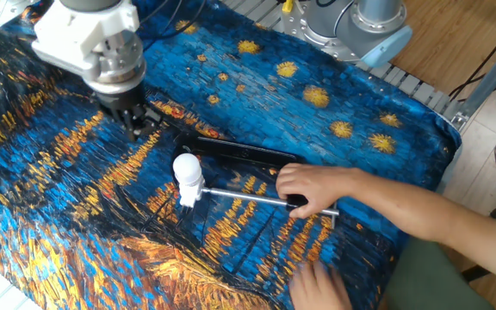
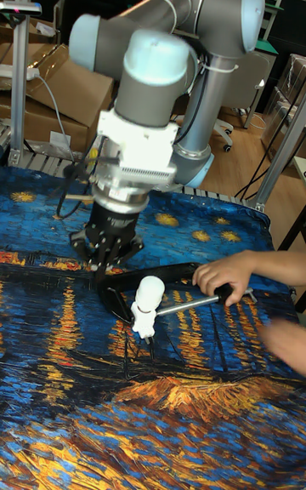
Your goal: Install the light bulb by rotating it
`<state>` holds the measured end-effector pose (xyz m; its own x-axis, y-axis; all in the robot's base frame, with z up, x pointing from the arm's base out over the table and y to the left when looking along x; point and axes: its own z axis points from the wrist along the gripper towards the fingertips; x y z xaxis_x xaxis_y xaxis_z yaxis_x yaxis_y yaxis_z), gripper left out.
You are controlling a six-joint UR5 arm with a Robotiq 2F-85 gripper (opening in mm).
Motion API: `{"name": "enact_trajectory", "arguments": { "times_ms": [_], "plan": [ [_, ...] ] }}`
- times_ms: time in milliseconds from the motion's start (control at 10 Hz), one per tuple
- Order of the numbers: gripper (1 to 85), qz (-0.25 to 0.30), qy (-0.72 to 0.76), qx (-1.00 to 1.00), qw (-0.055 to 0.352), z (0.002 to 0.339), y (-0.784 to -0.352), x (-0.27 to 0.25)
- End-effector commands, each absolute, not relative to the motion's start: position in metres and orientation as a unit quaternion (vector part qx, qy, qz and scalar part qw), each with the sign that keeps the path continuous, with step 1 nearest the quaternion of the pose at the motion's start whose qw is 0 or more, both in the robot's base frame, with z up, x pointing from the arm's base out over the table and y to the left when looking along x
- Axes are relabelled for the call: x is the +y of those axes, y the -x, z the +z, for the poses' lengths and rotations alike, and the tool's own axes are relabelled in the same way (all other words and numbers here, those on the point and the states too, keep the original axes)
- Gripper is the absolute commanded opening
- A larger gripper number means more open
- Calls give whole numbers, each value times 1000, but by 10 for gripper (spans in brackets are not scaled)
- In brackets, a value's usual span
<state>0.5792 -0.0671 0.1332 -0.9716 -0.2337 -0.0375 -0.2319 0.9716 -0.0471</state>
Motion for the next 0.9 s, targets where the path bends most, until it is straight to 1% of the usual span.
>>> {"name": "enact_trajectory", "arguments": {
  "times_ms": [0, 100, 200, 400, 500, 700, 800],
  "plan": [
    [10, -31, 59, 997, 33, 166, -568, -57],
    [10, -17, 32, 998, 53, 171, -573, -50],
    [10, -16, 23, 997, 71, 174, -581, -50],
    [10, -68, 5, 995, 66, 176, -579, -77],
    [10, -55, -14, 997, 51, 172, -570, -74],
    [10, -28, -12, 998, 46, 161, -569, -70],
    [10, -29, -8, 999, 42, 161, -568, -70]
  ]
}}
